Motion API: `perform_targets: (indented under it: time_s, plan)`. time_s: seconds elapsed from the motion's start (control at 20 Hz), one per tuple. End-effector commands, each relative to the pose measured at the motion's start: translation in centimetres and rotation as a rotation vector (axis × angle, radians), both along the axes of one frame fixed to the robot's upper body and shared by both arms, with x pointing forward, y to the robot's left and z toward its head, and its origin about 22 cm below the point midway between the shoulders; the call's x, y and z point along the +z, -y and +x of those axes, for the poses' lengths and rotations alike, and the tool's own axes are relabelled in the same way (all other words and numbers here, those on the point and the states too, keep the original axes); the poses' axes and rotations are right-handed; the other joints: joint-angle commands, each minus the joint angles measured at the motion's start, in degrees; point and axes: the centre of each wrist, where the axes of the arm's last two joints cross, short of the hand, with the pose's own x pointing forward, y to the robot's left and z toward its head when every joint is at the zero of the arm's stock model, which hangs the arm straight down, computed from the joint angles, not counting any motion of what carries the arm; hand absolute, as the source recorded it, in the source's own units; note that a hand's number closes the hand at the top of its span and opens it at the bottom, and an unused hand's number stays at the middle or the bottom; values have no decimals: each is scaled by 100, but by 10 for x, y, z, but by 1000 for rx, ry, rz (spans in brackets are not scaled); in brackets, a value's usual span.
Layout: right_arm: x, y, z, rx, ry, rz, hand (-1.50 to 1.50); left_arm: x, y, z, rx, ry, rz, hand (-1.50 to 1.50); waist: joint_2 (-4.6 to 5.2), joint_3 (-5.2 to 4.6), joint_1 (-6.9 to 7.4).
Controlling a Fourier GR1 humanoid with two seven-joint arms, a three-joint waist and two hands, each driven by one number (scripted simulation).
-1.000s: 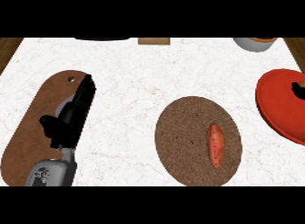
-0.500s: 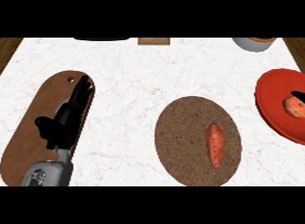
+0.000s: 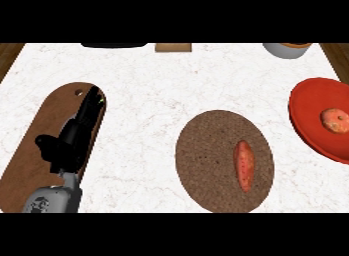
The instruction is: Pick the squash from the placemat and place it in the bowl
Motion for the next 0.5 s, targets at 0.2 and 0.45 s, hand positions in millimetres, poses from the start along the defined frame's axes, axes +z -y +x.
perform_targets:
  time_s: [0.2, 0.45]
  plan:
    - [2, 36, -62, 21, 119, 151, -150, -15, 10, 11, 2, 18, -2, 0, 14, 1, -69]
    - [0, 37, -97, 89, 103, 203, -150, -1, -4, -12, -25, -10, 9, 0, 6, 2, 3]
